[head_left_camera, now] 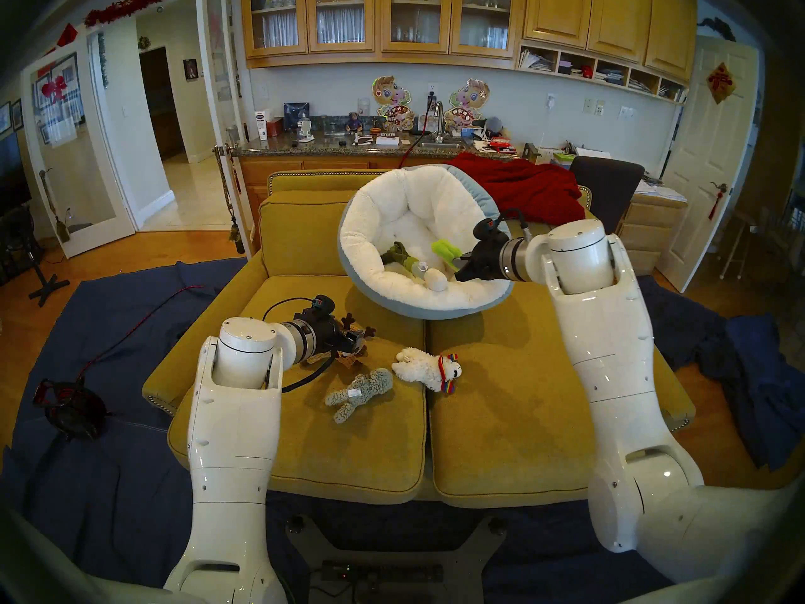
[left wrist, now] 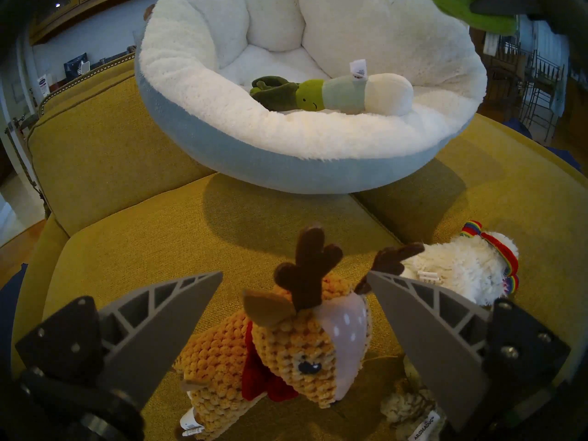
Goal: Put toys into dog bed
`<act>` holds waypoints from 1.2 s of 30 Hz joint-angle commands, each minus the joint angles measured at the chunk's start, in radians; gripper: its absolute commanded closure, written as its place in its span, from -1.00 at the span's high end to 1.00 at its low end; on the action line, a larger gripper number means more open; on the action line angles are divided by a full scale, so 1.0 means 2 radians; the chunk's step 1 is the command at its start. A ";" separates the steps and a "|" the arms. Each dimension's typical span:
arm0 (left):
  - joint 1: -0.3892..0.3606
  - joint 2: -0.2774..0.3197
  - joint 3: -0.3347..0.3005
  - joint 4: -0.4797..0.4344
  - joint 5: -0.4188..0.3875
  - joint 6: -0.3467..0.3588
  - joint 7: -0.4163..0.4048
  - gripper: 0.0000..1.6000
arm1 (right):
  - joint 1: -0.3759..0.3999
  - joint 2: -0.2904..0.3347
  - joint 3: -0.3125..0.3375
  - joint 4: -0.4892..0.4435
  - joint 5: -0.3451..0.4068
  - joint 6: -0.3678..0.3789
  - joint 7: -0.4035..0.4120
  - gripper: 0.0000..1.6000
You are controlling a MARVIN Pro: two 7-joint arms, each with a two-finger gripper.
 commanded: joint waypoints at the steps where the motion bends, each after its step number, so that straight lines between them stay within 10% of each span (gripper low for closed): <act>1: -0.016 0.000 0.000 -0.015 -0.003 -0.002 0.000 1.00 | 0.053 -0.035 0.000 0.012 -0.003 -0.013 -0.026 -1.00; 36: -0.016 0.000 0.001 -0.014 -0.002 -0.003 0.000 1.00 | 0.165 -0.129 -0.038 0.239 -0.052 -0.107 -0.138 -1.00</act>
